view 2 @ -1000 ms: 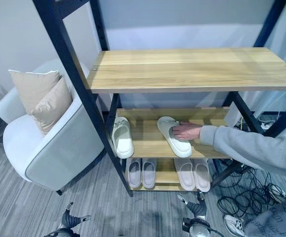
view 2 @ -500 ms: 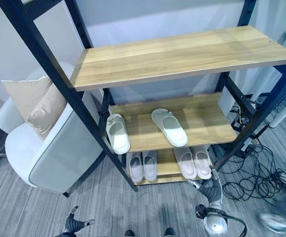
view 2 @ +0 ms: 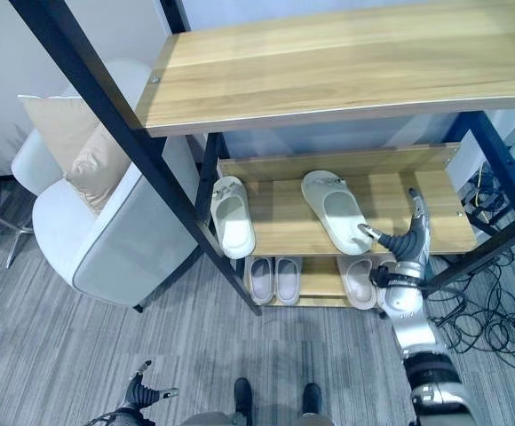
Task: Arrange the slippers neatly on the shoe rack.
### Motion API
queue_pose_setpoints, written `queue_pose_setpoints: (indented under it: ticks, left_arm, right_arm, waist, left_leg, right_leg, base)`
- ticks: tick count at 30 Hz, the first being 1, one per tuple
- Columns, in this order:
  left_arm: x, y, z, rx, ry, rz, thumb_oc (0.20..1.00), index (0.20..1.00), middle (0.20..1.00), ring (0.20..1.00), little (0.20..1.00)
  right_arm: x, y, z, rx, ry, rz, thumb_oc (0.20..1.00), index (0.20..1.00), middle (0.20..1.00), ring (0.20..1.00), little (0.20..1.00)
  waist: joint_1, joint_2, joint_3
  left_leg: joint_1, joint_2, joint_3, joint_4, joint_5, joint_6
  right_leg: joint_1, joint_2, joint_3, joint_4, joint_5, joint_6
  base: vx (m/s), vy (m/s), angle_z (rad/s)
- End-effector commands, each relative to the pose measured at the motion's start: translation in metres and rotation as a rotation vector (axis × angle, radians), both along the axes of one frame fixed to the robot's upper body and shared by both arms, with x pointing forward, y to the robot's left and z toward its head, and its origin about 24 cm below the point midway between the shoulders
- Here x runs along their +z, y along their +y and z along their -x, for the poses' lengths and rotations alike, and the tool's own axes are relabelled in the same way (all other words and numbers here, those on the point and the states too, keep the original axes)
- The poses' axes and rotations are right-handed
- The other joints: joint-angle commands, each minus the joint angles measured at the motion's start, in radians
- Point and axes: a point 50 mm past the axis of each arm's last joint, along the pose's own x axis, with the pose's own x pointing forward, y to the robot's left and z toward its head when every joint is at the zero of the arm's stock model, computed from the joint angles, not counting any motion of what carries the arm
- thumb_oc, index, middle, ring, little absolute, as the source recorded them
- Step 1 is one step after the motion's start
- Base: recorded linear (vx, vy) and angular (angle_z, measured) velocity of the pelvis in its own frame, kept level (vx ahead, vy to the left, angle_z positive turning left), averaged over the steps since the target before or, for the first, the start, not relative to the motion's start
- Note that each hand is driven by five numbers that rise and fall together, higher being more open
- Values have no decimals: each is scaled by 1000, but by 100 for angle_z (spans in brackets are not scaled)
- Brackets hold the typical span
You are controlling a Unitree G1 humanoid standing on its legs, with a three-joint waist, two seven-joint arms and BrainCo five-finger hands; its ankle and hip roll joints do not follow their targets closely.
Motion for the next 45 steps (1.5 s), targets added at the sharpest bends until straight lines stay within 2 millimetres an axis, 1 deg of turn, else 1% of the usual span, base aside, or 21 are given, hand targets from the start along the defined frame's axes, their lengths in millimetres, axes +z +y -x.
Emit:
queue_pose_setpoints:
  ticks: [1,2,3,5,9,13,17,20,22,23,24,28,29,31,35,37,45]
  left_arm:
    - [4,11,-13,-16,-18,-37,1000,1000,1000,1000,1000]
    - [3,12,-11,-15,-15,-39,1000,1000,1000,1000,1000]
    - [3,13,-11,-2,-12,-37,1000,1000,1000,1000,1000]
    - [3,15,-10,4,-17,-37,1000,1000,1000,1000,1000]
    - [5,15,-15,3,-34,-36,1000,1000,1000,1000,1000]
    - [6,15,-16,11,-38,-31,1000,1000,1000,1000,1000]
    - [7,17,-19,26,-54,-26,1000,1000,1000,1000,1000]
    - [11,19,-27,34,-84,-25,1000,1000,1000,1000,1000]
    - [12,19,-28,33,-87,-26,1000,1000,1000,1000,1000]
    - [13,20,-30,38,-95,-29,1000,1000,1000,1000,1000]
    - [15,22,-34,41,-113,-33,1000,1000,1000,1000,1000]
    - [17,24,-36,46,-126,-38,1000,1000,1000,1000,1000]
    - [19,26,-39,49,-139,-47,1000,1000,1000,1000,1000]
    - [20,28,-40,50,-144,-54,1000,1000,1000,1000,1000]
    - [20,29,-39,52,-142,-58,1000,1000,1000,1000,1000]
    - [21,30,-41,53,-146,-60,1000,1000,1000,1000,1000]
    - [21,31,-42,47,-145,-70,1000,1000,1000,1000,1000]
  right_arm:
    - [19,-1,-8,-3,-92,-2,1000,1000,1000,1000,1000]
    - [20,-3,-10,-16,-90,-3,1000,1000,1000,1000,1000]
    - [28,-8,-15,-38,-114,-8,1000,1000,1000,1000,1000]
    - [35,-11,-17,-53,-133,-6,1000,1000,1000,1000,1000]
    - [40,-17,-26,-73,-114,-5,1000,1000,1000,1000,1000]
    - [42,-15,-34,-52,-91,3,1000,1000,1000,1000,1000]
    - [49,-11,-43,-34,-83,16,1000,1000,1000,1000,1000]
    - [60,-7,-53,-28,-92,31,1000,1000,1000,1000,1000]
    - [62,-8,-54,-32,-95,36,1000,1000,1000,1000,1000]
    - [65,-9,-55,-34,-102,43,1000,1000,1000,1000,1000]
    - [73,-10,-57,-48,-125,47,1000,1000,1000,1000,1000]
    - [78,-13,-58,-67,-138,58,1000,1000,1000,1000,1000]
    - [82,-13,-59,-68,-142,72,1000,1000,1000,1000,1000]
    - [83,-15,-61,-75,-130,77,1000,1000,1000,1000,1000]
    - [81,-12,-63,-68,-115,80,1000,1000,1000,1000,1000]
    - [81,-10,-65,-64,-108,80,1000,1000,1000,1000,1000]
    - [101,-9,-69,-66,-184,50,1000,1000,1000,1000,1000]
  waist:
    - [7,-49,-37]
    - [9,-48,-37]
    - [14,-45,-34]
    - [20,-42,-34]
    - [29,-43,-23]
    - [38,-44,-15]
    - [48,-45,-4]
    - [59,-51,7]
    - [61,-53,7]
    - [62,-54,8]
    - [67,-59,11]
    - [73,-65,13]
    - [78,-70,15]
    - [83,-76,16]
    - [90,-86,21]
    - [95,-93,23]
    - [108,-114,25]
  left_leg:
    - [-38,-5,-34,6,-43,-88]
    - [-46,-4,-35,6,-41,-89]
    - [-70,-5,-37,6,-32,-91]
    - [-82,-4,-37,6,-28,-92]
    - [-102,-1,-40,6,-20,-98]
    - [-128,1,-41,6,-10,-101]
    - [-152,4,-44,6,-1,-104]
    - [-182,7,-50,6,8,-108]
    - [-186,8,-51,6,8,-108]
    - [-190,8,-52,6,10,-109]
    - [-199,8,-57,6,10,-110]
    - [-205,8,-64,6,12,-112]
    - [-207,7,-67,6,11,-113]
    - [-208,6,-69,6,12,-114]
    - [-212,6,-73,6,14,-116]
    - [-213,8,-77,6,14,-116]
    - [-231,9,-94,6,19,-123]
  right_leg:
    - [-23,-74,6,9,-20,98]
    - [-31,-75,5,9,-18,97]
    - [-57,-77,8,9,-11,96]
    - [-69,-79,8,9,-9,95]
    - [-86,-80,9,9,-4,95]
    - [-112,-78,13,9,4,94]
    - [-136,-79,15,9,9,95]
    - [-161,-78,12,9,15,96]
    - [-164,-78,12,9,15,96]
    - [-166,-79,9,9,16,97]
    - [-171,-79,5,9,15,99]
    - [-175,-81,-1,9,16,101]
    - [-175,-82,-4,9,17,102]
    - [-173,-82,-9,9,16,103]
    - [-170,-82,-17,9,15,104]
    - [-169,-82,-23,9,14,105]
    - [-171,-83,-44,9,13,108]
  base:
    - [0,0,0]
    - [0,0,0]
    - [-5,5,-3]
    - [0,0,0]
    - [0,0,0]
    - [0,0,0]
    - [0,0,0]
    - [0,0,0]
    - [0,0,0]
    - [21,14,5]
    - [20,15,8]
    - [9,2,4]
    - [0,0,0]
    - [0,0,0]
    - [-1,-2,3]
    - [-7,-1,9]
    - [-12,1,5]
